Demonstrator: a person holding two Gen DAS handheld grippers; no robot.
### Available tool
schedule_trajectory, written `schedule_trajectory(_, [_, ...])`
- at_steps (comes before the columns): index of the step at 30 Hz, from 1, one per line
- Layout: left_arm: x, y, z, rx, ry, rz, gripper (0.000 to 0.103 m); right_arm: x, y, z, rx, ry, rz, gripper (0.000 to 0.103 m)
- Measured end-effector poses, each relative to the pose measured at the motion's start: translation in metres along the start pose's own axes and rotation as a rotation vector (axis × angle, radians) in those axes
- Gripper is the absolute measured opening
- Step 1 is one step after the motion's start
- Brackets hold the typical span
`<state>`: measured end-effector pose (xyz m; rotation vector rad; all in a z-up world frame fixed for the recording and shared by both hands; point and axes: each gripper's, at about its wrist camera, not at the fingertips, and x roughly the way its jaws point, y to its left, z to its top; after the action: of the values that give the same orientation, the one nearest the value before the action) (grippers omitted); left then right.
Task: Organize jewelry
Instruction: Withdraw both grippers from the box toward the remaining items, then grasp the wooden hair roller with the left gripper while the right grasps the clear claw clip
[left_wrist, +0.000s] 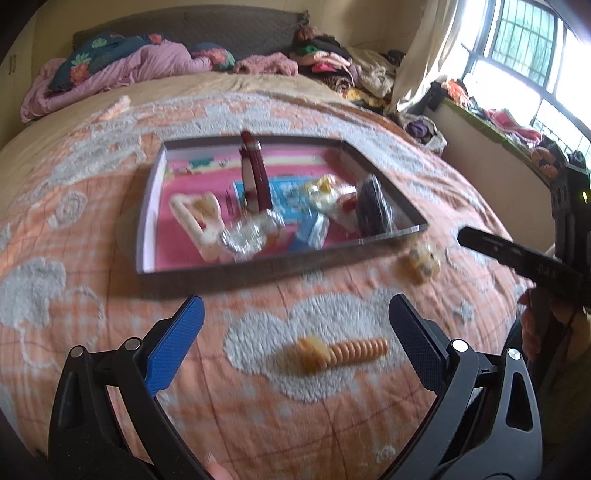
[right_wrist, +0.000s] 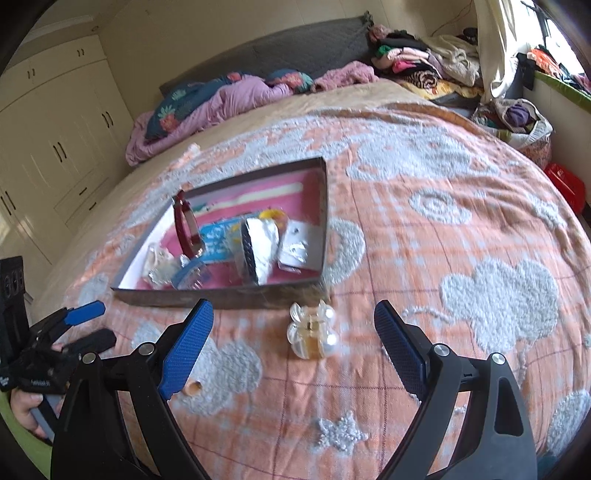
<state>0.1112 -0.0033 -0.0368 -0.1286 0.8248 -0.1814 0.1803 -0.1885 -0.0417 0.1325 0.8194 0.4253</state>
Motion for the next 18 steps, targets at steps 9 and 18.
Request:
schedule_trajectory(9, [0.024, -0.017, -0.022, 0.033, 0.101, -0.024, 0.093, 0.016, 0.003, -0.010, -0.023, 0.063, 0.005, 0.088])
schedule_trajectory(18, [0.038, -0.025, -0.031, 0.030, 0.142, -0.047, 0.093, 0.037, 0.007, -0.019, -0.049, 0.122, -0.011, 0.087])
